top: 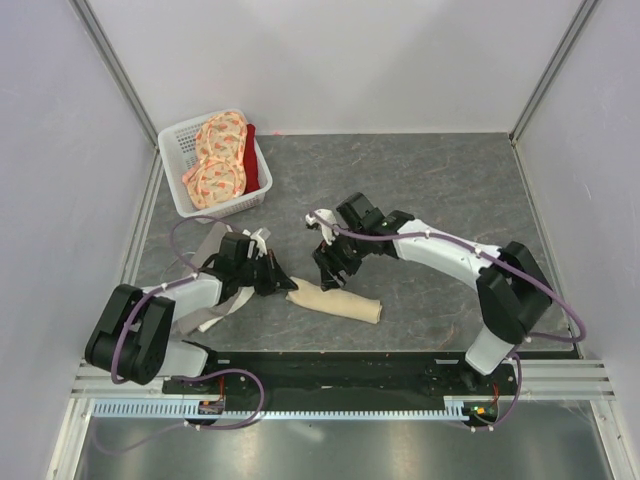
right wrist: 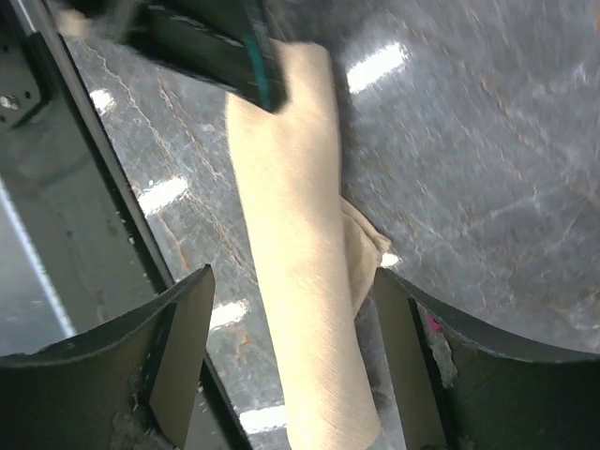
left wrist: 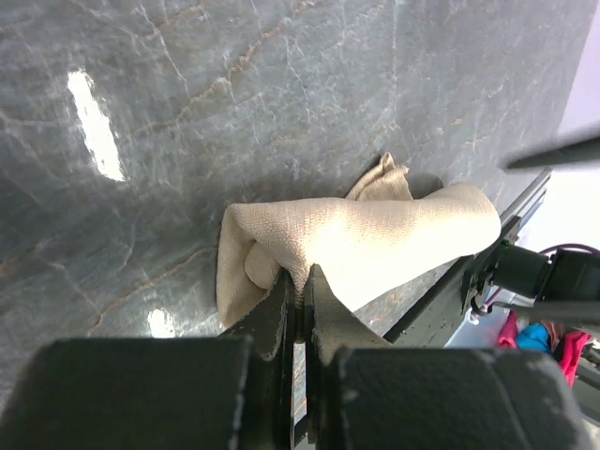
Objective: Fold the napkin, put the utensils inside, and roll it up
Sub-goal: Roll the napkin with the utensil
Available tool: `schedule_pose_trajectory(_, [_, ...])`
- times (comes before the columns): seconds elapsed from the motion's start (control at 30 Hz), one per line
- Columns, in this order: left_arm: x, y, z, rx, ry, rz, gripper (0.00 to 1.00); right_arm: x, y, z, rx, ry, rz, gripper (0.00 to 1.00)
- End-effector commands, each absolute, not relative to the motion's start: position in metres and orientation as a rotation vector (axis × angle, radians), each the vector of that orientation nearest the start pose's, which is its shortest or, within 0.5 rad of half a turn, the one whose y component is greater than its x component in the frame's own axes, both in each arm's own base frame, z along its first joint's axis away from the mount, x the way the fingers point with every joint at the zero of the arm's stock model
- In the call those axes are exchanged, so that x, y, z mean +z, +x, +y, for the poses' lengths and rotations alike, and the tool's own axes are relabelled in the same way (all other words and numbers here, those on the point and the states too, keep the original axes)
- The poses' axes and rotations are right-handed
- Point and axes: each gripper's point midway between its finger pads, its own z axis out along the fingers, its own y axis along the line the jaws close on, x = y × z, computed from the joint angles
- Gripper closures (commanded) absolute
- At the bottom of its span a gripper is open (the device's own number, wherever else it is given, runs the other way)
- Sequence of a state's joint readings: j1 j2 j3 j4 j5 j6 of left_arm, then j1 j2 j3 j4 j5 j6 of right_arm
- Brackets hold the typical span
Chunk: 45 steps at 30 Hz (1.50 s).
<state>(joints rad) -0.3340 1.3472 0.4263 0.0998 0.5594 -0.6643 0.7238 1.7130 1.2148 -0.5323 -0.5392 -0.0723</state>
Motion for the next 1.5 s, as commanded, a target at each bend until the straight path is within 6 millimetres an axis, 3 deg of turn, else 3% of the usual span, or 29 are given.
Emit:
schedule_pose_trajectory(0.0, [0.031,0.224,-0.200,-1.096,-0.173,2.595,0.98,0.086,0.229,0.319,0.584,-1.351,2.213,0.21])
schedule_pose_trajectory(0.07, [0.030,0.223,-0.201,-1.106,-0.174,2.608,0.98,0.077,0.220,0.324,0.519,-1.401,2.190,0.20])
schedule_pose_trajectory(0.23, [0.029,0.224,-0.202,-1.114,-0.161,2.612,0.98,0.065,0.219,0.329,0.374,-1.425,2.130,0.19])
schedule_pose_trajectory(0.67, [0.023,0.225,-0.202,-1.107,-0.170,2.638,0.98,0.043,0.191,0.335,0.470,-1.573,2.119,0.26])
schedule_pose_trajectory(1.0, [0.028,0.228,-0.206,-1.133,-0.142,2.621,0.97,0.014,0.189,0.323,0.395,-1.599,2.225,0.36])
schedule_pose_trajectory(1.03, [0.029,0.229,-0.206,-1.137,-0.136,2.615,0.94,0.013,0.190,0.322,0.394,-1.598,2.237,0.38])
schedule_pose_trajectory(1.13, [0.034,0.228,-0.207,-1.142,-0.118,2.601,0.71,0.003,0.184,0.318,0.425,-1.624,2.293,0.48])
schedule_pose_trajectory(1.23, [0.036,0.228,-0.202,-1.106,-0.122,2.595,0.54,0.000,0.175,0.317,0.520,-1.635,2.343,0.56])
schedule_pose_trajectory(1.47, [0.044,0.228,-0.185,-0.959,-0.113,2.552,0.43,0.006,0.156,0.320,0.945,-1.589,2.492,0.60])
